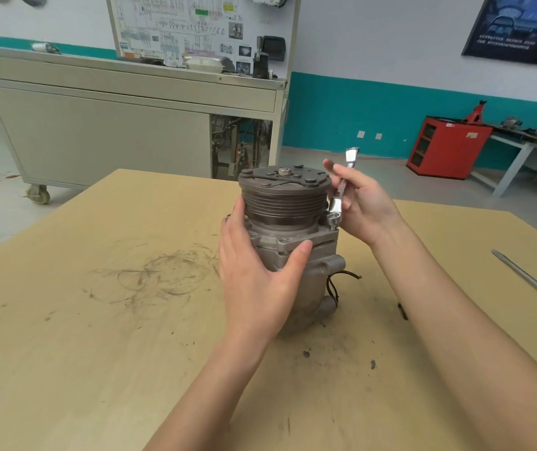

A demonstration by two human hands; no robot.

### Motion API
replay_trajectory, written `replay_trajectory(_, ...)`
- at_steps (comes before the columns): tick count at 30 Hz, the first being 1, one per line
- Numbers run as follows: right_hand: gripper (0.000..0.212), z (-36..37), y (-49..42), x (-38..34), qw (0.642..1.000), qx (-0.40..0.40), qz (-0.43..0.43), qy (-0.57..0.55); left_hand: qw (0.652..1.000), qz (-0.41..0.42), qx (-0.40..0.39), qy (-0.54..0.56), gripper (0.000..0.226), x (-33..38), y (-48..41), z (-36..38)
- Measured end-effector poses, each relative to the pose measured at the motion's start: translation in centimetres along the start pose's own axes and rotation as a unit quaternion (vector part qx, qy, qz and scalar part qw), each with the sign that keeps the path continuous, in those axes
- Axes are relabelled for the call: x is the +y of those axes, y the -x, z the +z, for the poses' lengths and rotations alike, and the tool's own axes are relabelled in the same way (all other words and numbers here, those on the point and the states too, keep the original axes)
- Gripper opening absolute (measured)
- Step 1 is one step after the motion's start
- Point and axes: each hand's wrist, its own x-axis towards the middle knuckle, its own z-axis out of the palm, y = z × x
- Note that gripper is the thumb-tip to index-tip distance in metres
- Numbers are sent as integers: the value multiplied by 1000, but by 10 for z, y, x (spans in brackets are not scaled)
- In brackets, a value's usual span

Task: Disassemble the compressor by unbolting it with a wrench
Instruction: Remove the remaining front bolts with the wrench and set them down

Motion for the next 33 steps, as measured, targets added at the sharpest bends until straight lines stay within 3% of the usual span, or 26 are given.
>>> replay_trajectory(5, 19, 4, 42, -35, 985, 64, -160, -31, 1000, -7, -3, 5, 94, 0, 0, 0)
replay_trajectory(8, 15, 14, 75, -31, 965, 60, -243, 73, 1000, -7, -1, 6, 94, 0, 0, 0)
replay_trajectory(13, 13, 26, 116, -1, 879, 56, -396, 259, 1000, -2, 0, 1, 94, 0, 0, -1)
replay_trajectory(19, 13, 20, 122, 23, 866, 61, -393, 302, 1000, 4, 5, 4, 92, -1, -1, 0)
replay_trajectory(24, 12, 14, 120, 35, 843, 57, -438, 307, 1000, 7, 5, 3, 93, 0, -1, -1)
replay_trajectory(26, 13, 8, 113, 31, 871, 35, -420, 253, 1000, 7, 4, 2, 93, 0, -1, -1)
replay_trajectory(28, 16, -1, 96, 18, 920, 31, -356, 157, 1000, 3, 0, 3, 93, 0, -1, -1)
replay_trajectory(30, 18, -7, 70, 5, 969, 42, -242, 42, 1000, 2, -2, 4, 94, 0, -1, -1)
replay_trajectory(33, 15, -12, 31, -5, 996, 19, -87, -25, 1000, 8, -7, 12, 94, 2, -1, -1)
